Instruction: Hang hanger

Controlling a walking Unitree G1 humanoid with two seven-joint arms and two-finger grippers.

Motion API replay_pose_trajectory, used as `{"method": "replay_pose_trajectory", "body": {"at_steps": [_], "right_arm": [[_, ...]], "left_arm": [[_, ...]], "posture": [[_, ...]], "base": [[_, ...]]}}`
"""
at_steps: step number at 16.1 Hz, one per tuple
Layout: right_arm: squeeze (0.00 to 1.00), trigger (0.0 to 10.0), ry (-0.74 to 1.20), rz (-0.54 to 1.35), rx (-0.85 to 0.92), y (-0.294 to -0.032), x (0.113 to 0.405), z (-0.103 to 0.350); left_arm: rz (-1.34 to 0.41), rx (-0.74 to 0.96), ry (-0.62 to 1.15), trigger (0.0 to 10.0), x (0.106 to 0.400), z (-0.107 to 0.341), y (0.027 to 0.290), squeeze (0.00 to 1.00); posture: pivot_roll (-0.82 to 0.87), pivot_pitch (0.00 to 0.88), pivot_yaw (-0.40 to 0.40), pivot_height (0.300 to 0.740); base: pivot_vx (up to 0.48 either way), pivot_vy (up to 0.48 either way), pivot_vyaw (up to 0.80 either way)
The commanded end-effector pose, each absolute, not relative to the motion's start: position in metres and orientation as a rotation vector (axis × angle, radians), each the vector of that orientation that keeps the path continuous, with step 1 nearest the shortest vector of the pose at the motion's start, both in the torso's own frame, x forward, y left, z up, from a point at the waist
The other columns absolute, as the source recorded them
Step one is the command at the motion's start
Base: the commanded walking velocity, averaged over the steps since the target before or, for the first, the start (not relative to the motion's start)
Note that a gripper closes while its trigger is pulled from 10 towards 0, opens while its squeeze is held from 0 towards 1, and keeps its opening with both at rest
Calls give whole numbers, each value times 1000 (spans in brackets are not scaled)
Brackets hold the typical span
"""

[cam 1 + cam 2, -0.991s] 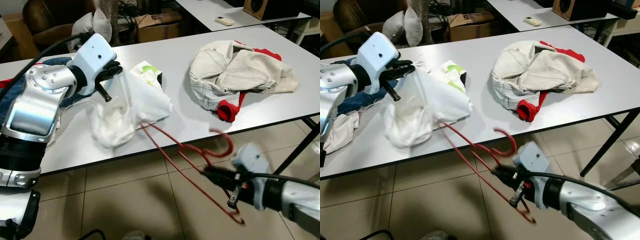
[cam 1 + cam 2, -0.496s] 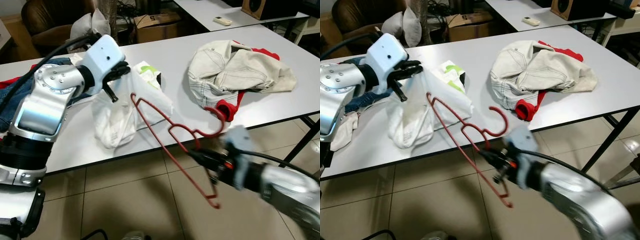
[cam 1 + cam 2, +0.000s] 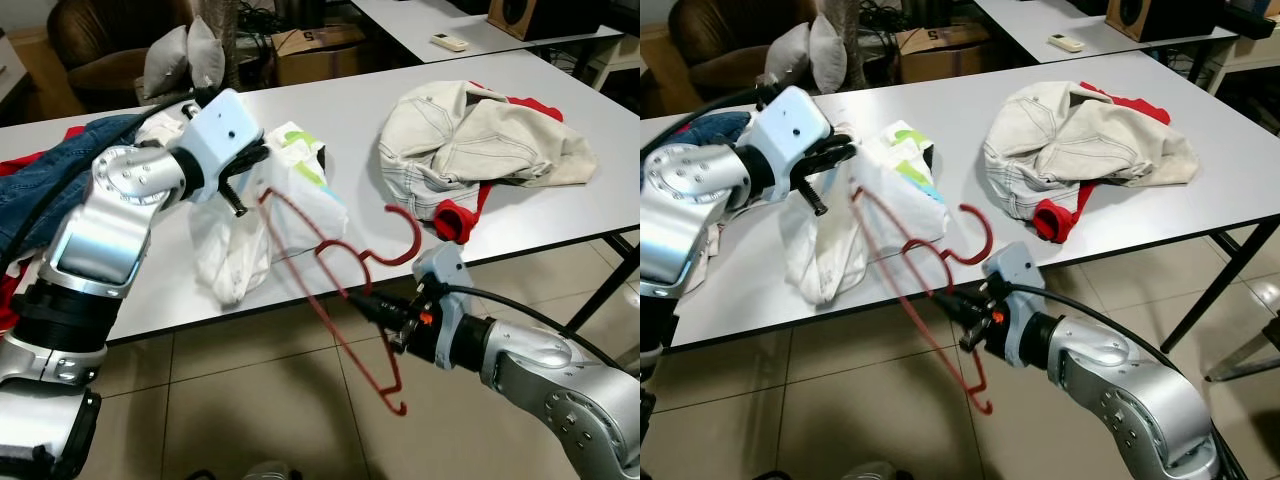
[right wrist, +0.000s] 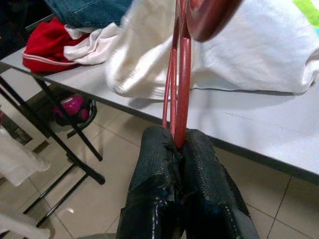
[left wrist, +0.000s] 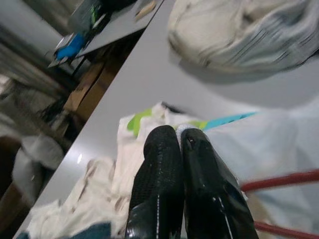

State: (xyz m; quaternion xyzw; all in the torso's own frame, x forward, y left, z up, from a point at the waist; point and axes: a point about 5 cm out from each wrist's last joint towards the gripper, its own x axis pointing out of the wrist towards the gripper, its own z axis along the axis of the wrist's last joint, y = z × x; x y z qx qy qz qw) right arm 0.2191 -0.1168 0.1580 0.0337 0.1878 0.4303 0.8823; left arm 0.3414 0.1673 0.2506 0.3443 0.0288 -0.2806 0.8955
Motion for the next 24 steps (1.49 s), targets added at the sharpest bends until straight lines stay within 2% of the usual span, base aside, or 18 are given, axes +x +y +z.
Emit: {"method": "replay_pose_trajectory", "body": {"at_steps": [1, 4, 9, 16, 21, 24], "right_arm": [[0, 10000, 382, 939, 64, -114, 214, 162], [0, 10000, 399, 959, 49, -117, 209, 162], [0, 10000, 416, 936, 103, -110, 224, 155], [0, 10000, 460, 606, 382, -129, 245, 133], [0, 10000, 474, 544, 498, -137, 231, 131], [0, 10000, 370, 498, 541, -146, 237, 149]], "left_arm": [[-531, 727, 58, 0, 344, 250, 174, 0], [-490, 759, 55, 0, 344, 249, 182, 0], [-574, 720, 76, 0, 332, 249, 172, 0], [-588, 745, 104, 0, 324, 245, 172, 0], [-512, 760, 86, 0, 331, 247, 181, 0], [-453, 779, 26, 0, 335, 266, 187, 0]], "posture": [[32, 0, 69, 740], [26, 0, 59, 740], [40, 0, 56, 740], [37, 0, 52, 740], [23, 0, 53, 740], [20, 0, 48, 740]], "base": [[0, 0, 0], [0, 0, 0], [0, 0, 0], [0, 0, 0], [0, 0, 0], [0, 0, 0]]}}
